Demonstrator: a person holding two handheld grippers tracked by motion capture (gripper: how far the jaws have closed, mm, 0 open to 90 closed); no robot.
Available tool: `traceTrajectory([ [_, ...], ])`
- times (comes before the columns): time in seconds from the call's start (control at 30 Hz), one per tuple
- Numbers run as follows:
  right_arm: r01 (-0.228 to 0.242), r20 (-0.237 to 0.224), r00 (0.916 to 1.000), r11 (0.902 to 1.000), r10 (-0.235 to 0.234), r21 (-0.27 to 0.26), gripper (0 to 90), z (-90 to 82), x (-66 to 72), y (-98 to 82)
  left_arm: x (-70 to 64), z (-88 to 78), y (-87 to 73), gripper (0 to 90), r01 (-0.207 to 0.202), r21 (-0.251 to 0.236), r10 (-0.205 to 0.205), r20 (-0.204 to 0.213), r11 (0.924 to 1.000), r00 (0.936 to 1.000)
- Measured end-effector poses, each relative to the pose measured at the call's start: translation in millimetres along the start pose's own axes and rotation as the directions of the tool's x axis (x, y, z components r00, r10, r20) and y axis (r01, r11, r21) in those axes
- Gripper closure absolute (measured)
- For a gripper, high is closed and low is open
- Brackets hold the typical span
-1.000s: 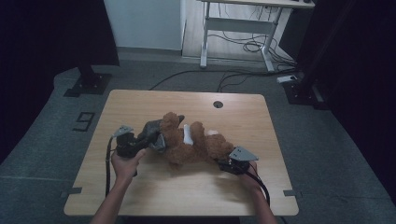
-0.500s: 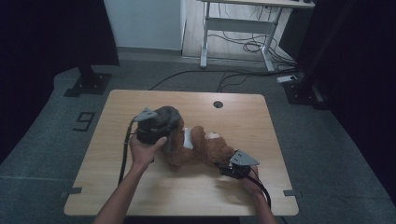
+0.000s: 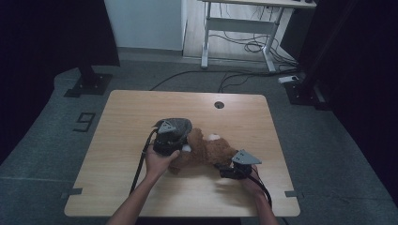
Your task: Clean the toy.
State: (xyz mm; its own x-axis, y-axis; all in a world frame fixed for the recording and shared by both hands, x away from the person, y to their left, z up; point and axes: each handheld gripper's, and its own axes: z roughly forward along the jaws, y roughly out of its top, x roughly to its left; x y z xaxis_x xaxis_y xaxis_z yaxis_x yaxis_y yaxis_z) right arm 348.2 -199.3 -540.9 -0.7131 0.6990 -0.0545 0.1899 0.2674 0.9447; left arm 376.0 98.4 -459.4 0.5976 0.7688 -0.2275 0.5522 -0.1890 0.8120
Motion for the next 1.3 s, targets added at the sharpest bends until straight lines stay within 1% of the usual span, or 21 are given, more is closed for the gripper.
traceTrajectory([
  [0.03, -0.037, -0.03, 0.9989, 0.9993, 0.037, 0.003, 11.9, -4.6, -0.2, 3.9, -2.0, -1.8, -4.7, 78.7, -0.002, -0.012, 0.001, -0.008, 0.9999, 1.0],
  [0.07, -0.037, -0.03, 0.9989, 0.9993, 0.037, 0.003, 11.9, -4.6, -0.2, 3.9, -2.0, -1.8, -4.7, 78.7, -0.002, -0.012, 0.001, -0.008, 0.9999, 1.0],
  [0.1, -0.095, -0.059, 0.9939, 0.9954, 0.094, -0.012, 10.5, -11.3, -2.5, 8.0, -4.0, -4.0, -11.0, 78.8, -0.008, -0.021, 0.008, -0.012, 0.9997, 0.9999],
  [0.17, -0.159, -0.073, 0.9851, 0.9864, 0.156, -0.043, 10.5, -18.4, -6.0, 12.0, -4.4, -5.3, -14.0, 78.9, -0.009, -0.025, 0.008, -0.01, 0.9996, 0.9999],
  [0.2, -0.159, -0.073, 0.9851, 0.9864, 0.156, -0.043, 10.5, -18.4, -6.0, 12.0, -5.0, -7.1, -17.5, 78.9, -0.001, -0.032, 0.001, -0.003, 0.9995, 1.0],
  [0.23, -0.241, -0.072, 0.9689, 0.9682, 0.237, -0.066, 10.2, -24.0, -10.7, 19.8, -5.9, -8.5, -20.1, 79.0, -0.002, -0.037, 0.002, 0.002, 0.9993, 1.0],
  [0.27, -0.241, -0.072, 0.9689, 0.9682, 0.237, -0.066, 10.2, -24.0, -10.7, 19.8, -7.0, -9.9, -22.6, 79.0, -0.005, -0.04, 0.005, 0.004, 0.9992, 1.0],
  [0.3, -0.274, -0.061, 0.9607, 0.9606, 0.271, -0.048, 9.7, -22.8, -11.9, 27.7, -8.5, -12.2, -26.2, 79.0, -0.006, -0.049, 0.006, 0.008, 0.9988, 0.9999],
  [0.33, -0.274, -0.061, 0.9607, 0.9606, 0.271, -0.048, 9.7, -22.8, -11.9, 27.7, -8.5, -12.2, -26.2, 78.9, -0.006, -0.049, 0.006, 0.008, 0.9988, 0.9999],
  [0.4, -0.262, -0.024, 0.9645, 0.9642, 0.263, 0.042, 5.6, -9.4, -9.6, 34.5, -9.6, -15.5, -30.7, 79.0, -0.002, -0.058, 0.003, 0.014, 0.9983, 0.9999],
  [0.43, -0.262, -0.024, 0.9645, 0.9642, 0.263, 0.042, 5.6, -9.4, -9.6, 34.5, -9.6, -15.5, -30.7, 78.9, -0.002, -0.058, 0.003, 0.014, 0.9983, 0.9999],
  [0.5, -0.289, -0.042, 0.9544, 0.9495, 0.296, 0.122, 1.1, 3.3, -8.1, 32.0, -9.3, -17.3, -34.3, 78.9, -0.001, -0.062, 0.002, 0.019, 0.9981, 0.9998],
  [0.57, -0.292, -0.043, 0.9528, 0.9458, 0.301, 0.142, 0.0, 5.6, -7.8, 30.6, -8.8, -17.7, -36.0, 78.9, 0.001, -0.064, 0.001, 0.025, 0.9979, 0.9997],
  [0.6, -0.31, -0.043, 0.9456, 0.9326, 0.322, 0.186, 0.0, 10.2, -7.7, 26.2, -8.6, -18.0, -36.9, 79.0, 0.002, -0.064, 0.0, 0.031, 0.9979, 0.9995],
  [0.67, -0.318, -0.047, 0.9419, 0.9274, 0.332, 0.198, 1.9, 11.0, -8.6, 24.5, -8.8, -18.2, -37.8, 79.0, 0.002, -0.064, 0.0, 0.035, 0.9979, 0.9994],
  [0.7, -0.311, -0.057, 0.943, 0.9289, 0.328, 0.201, 8.5, 9.7, -9.3, 22.1, -9.3, -18.2, -38.0, 79.1, 0.002, -0.062, 0.001, 0.036, 0.9981, 0.9993],
  [0.8, -0.302, -0.057, 0.9457, 0.9291, 0.32, 0.214, 14.8, 8.1, -10.0, 21.6, -9.8, -17.9, -38.1, 79.1, 0.0, -0.06, 0.002, 0.038, 0.9982, 0.9993],
  [0.9, -0.27, -0.043, 0.9573, 0.9381, 0.286, 0.217, 27.4, 5.7, -9.9, 19.4, -10.0, -18.4, -38.7, 79.4, -0.005, -0.059, 0.008, 0.041, 0.9983, 0.9991],
  [1.03, -0.223, -0.044, 0.9705, 0.9525, 0.237, 0.207, 33.6, 4.6, -10.5, 17.6, -7.8, -23.6, -40.7, 79.8, -0.001, -0.052, 0.004, 0.059, 0.9987, 0.9983],
  [1.1, -0.215, -0.046, 0.9725, 0.955, 0.229, 0.205, 34.6, 4.2, -9.7, 17.7, -7.5, -26.3, -42.2, 79.8, -0.004, -0.048, 0.007, 0.064, 0.9988, 0.998],
  [1.3, -0.143, -0.057, 0.9861, 0.972, 0.156, 0.187, 37.1, -5.7, 1.8, 13.0, -1.7, -46.8, -54.6, 80.1, 0.036, -0.058, -0.031, 0.086, 0.9977, 0.9958],
])
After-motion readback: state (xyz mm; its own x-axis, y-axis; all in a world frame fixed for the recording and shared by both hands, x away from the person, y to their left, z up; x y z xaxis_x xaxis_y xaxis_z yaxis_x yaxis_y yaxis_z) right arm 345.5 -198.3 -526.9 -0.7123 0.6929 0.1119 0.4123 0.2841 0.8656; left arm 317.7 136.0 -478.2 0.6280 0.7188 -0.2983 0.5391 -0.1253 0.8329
